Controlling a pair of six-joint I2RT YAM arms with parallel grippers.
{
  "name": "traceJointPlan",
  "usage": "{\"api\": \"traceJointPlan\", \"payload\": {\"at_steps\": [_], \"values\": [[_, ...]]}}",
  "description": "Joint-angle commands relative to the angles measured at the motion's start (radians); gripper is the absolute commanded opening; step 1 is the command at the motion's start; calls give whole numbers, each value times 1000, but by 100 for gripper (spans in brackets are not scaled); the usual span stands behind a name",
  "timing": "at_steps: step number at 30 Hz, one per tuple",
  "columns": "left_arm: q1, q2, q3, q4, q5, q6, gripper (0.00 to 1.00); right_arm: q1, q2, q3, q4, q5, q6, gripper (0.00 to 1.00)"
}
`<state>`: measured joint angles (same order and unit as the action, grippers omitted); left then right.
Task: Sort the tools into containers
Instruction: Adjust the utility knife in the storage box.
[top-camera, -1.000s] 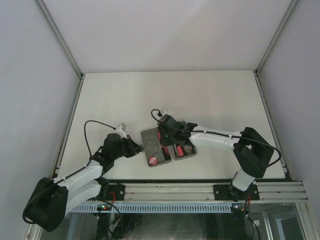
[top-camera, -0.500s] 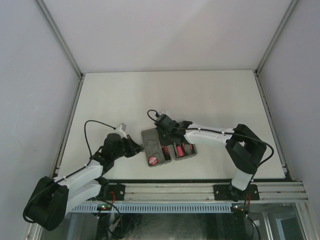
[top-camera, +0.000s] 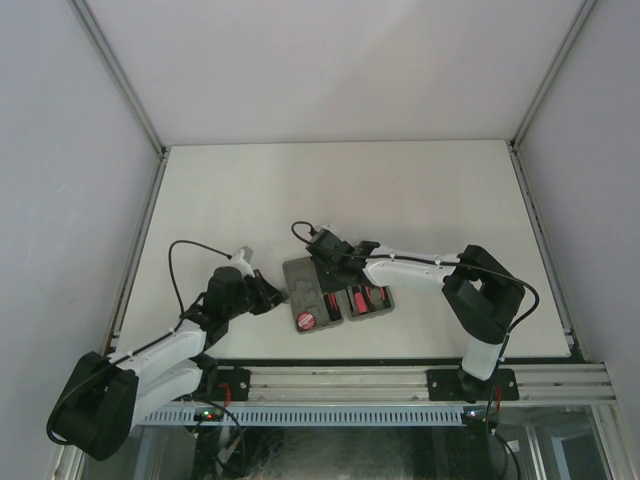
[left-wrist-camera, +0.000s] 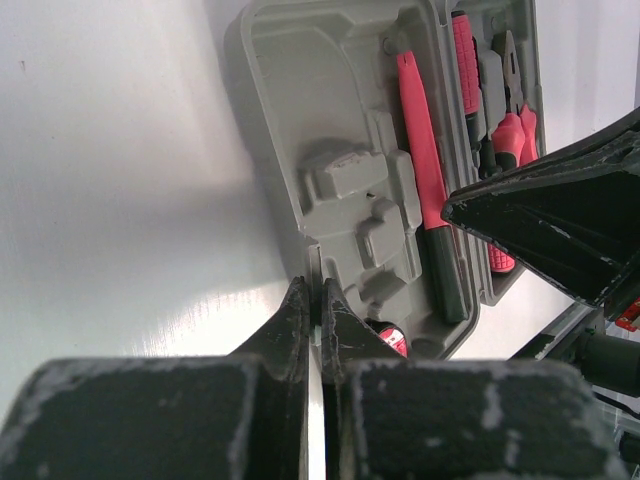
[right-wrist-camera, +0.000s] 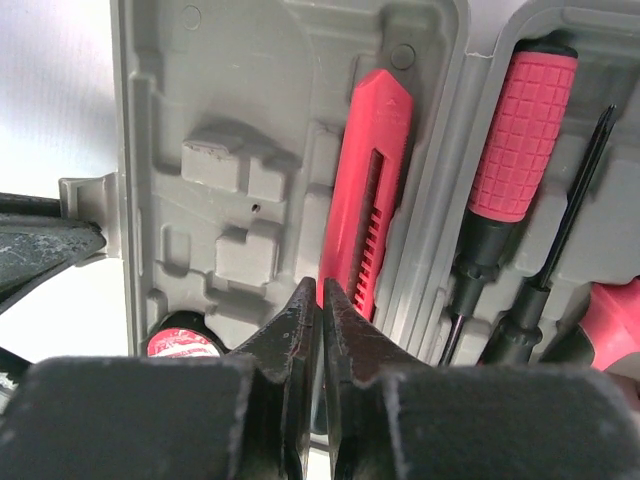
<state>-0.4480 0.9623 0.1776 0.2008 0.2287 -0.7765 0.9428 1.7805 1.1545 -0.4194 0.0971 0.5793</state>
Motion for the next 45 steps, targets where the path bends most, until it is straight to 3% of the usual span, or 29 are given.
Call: {"api": "traceJointPlan", "payload": {"at_steps": [1,18,45], "values": [[3,1,-18,26,24,11,0,-2,11,38,-9,27,-26,4],[2,20,-12,34,26,11,0,8,31,68,-60,83,-42,4],[4,-32,-1,-17,26,13,0,71,211,111,-238,3,-29,3]]}}
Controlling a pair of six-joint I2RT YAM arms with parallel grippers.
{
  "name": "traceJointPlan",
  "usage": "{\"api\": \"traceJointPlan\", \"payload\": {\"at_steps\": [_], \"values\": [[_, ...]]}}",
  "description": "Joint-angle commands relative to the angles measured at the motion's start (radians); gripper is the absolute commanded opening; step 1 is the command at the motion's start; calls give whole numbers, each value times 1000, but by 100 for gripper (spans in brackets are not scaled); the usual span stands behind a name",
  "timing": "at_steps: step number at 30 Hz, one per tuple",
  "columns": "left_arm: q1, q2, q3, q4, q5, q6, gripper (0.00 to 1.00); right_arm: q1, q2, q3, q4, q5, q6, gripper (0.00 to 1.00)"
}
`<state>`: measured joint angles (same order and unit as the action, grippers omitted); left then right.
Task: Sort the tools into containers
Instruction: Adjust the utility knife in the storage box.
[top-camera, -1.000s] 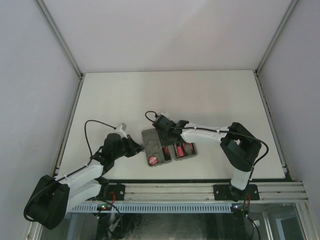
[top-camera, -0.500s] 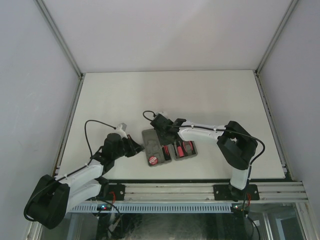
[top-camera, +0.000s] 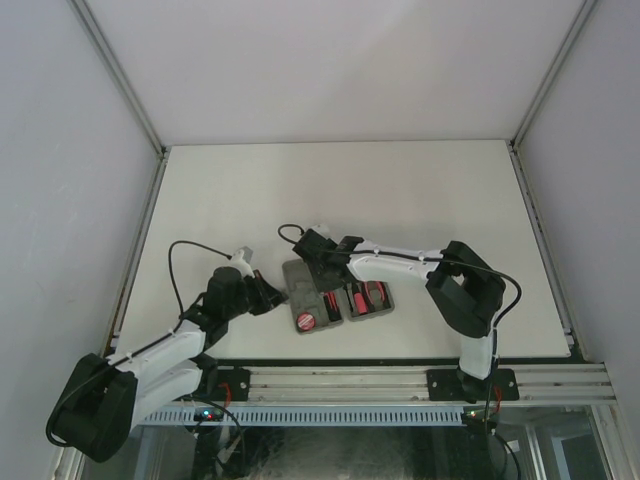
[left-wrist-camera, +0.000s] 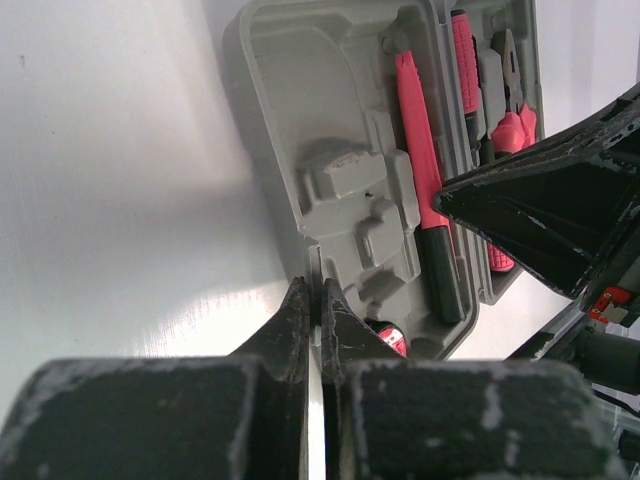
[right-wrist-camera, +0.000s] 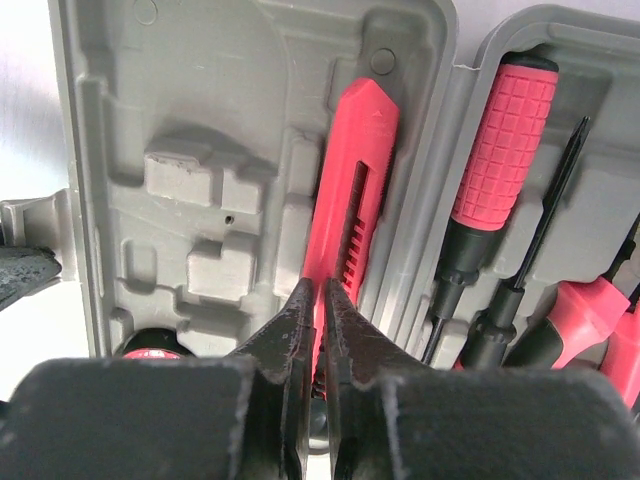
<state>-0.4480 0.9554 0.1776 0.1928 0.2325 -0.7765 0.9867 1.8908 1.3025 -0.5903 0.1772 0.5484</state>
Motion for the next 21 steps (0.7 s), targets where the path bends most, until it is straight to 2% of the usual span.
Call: {"api": "traceJointPlan", "payload": {"at_steps": [1,21], "values": [[3,-26,-1,-9,22,13,0,27,107,-37,-68,-79,2,3],[3,-23,5,-10,25,11,0,12,150,-132,-22,-114,-4,1]]}}
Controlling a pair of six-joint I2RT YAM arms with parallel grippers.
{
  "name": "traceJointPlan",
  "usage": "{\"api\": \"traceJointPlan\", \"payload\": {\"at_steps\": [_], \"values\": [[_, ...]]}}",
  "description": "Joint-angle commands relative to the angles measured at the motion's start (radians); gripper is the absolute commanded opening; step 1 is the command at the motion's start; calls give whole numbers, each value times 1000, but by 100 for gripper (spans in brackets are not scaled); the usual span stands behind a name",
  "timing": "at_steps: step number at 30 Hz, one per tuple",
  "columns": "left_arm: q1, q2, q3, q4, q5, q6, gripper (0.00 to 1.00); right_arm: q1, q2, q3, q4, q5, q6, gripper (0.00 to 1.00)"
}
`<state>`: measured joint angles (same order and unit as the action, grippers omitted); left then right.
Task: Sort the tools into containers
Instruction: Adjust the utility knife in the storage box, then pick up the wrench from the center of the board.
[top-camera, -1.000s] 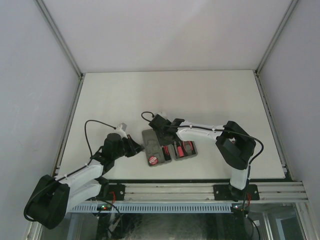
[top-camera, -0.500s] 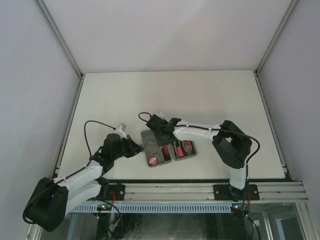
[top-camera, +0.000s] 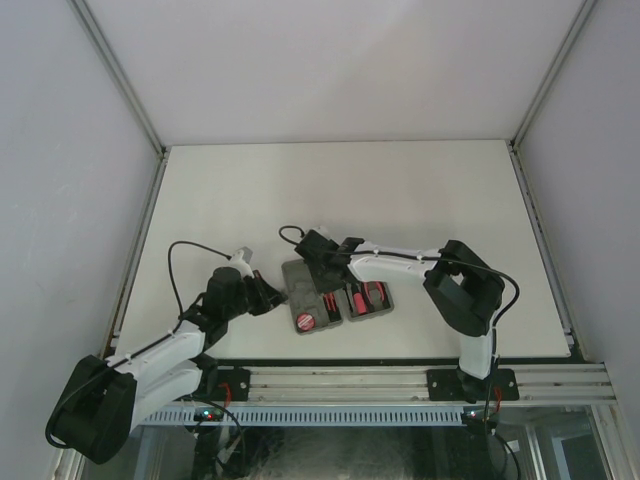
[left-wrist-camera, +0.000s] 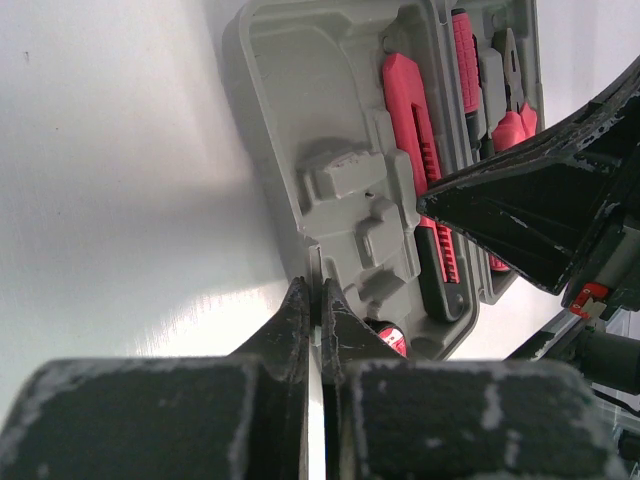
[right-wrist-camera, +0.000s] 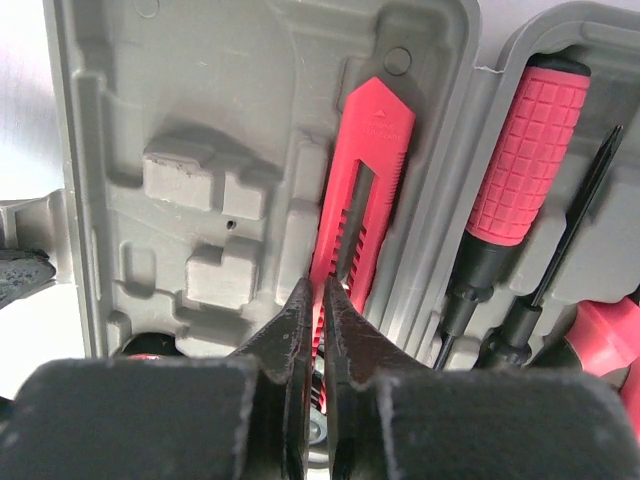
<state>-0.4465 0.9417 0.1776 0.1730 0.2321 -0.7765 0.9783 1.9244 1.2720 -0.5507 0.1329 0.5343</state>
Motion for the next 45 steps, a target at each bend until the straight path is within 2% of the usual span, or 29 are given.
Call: {"api": "traceJointPlan", "payload": {"at_steps": [1,5,10,14,20,23,29,39,42,45], "values": [[2,-11,4,8,23,11,0,21,100,-102,-60,-64,8,1],[2,-17,6,-2,14,11,0,21,-4,-98,-25,-56,-17,7],[2,-18,12,-14,10,10,0,27,-154,-57,55,-60,-80,19],[2,-23,23,-33,8,10,6,20,-263,-54,150,-72,-104,31],[2,-46,50,-84,-13,12,20,33,-392,-78,149,49,-113,36],[2,-74,65,-120,-24,14,29,37,-453,-121,135,102,-104,39],[2,-153,108,-221,-68,28,42,37,-627,-230,130,203,-68,44],[2,-220,185,-345,-93,48,52,-26,-976,-511,201,382,64,52],[2,-244,229,-411,-131,52,54,-87,-1074,-588,209,384,120,59],[2,-272,276,-468,-174,57,55,-181,-1153,-649,195,358,150,60]]}}
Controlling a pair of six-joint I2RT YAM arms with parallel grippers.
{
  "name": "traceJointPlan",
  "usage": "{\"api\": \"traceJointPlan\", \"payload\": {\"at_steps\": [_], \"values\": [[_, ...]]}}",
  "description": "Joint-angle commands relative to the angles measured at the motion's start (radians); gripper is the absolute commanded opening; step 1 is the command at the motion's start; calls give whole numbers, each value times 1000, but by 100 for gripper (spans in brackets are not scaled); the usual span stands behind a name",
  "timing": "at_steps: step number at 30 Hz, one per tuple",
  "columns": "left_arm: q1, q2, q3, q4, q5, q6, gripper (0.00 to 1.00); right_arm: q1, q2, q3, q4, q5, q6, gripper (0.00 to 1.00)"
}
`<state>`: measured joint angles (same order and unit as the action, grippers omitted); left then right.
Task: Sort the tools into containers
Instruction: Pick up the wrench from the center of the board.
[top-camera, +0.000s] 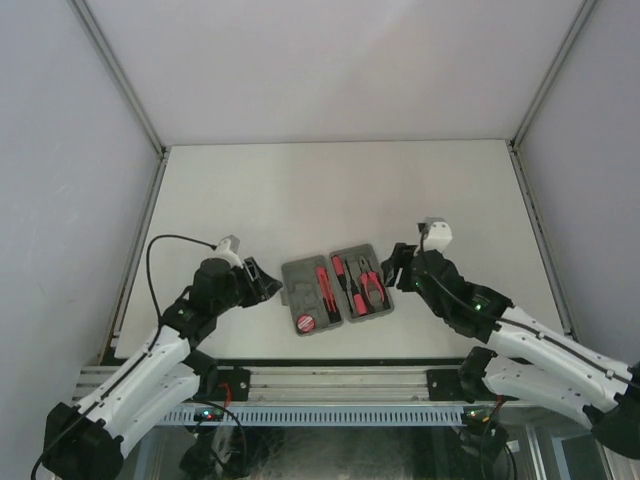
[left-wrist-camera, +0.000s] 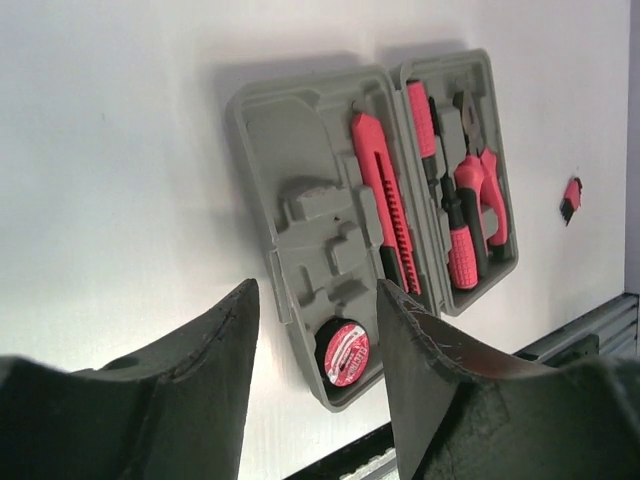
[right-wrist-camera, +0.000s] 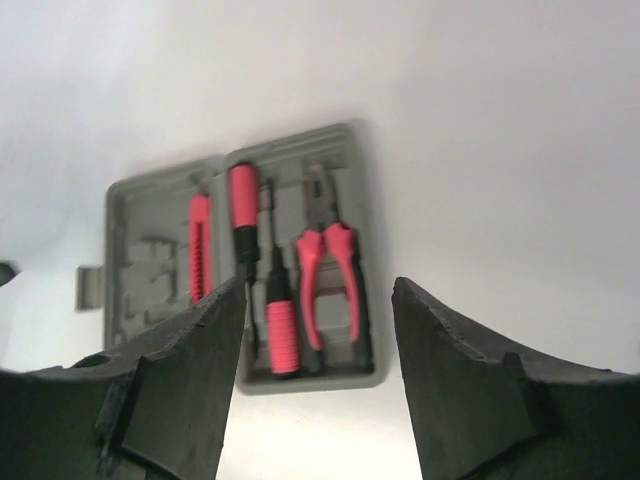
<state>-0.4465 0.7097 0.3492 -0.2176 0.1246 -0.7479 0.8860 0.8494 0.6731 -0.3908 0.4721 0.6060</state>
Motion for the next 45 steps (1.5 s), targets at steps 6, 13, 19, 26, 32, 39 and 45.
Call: {"api": "traceJointPlan", "payload": {"at_steps": [6,13,19,26,32,39,45], "values": [[2,-62,215,-251,-166,53,60,-272,-125,-83,-71,-19,118,63],[2,-73,348,-406,-287,142,61,-522,-118,-83,-229,-66,217,65],[3,-72,414,-439,-312,242,62,-784,-55,-103,-258,-221,182,66],[3,-43,427,-444,-326,297,62,-916,75,-103,-224,-306,62,66],[3,-30,424,-440,-309,298,62,-950,209,-94,-185,-312,16,66],[2,-23,423,-437,-301,306,62,-961,317,-59,-180,-304,20,66],[3,-12,426,-439,-297,316,62,-965,363,-32,-201,-281,14,65]]}}
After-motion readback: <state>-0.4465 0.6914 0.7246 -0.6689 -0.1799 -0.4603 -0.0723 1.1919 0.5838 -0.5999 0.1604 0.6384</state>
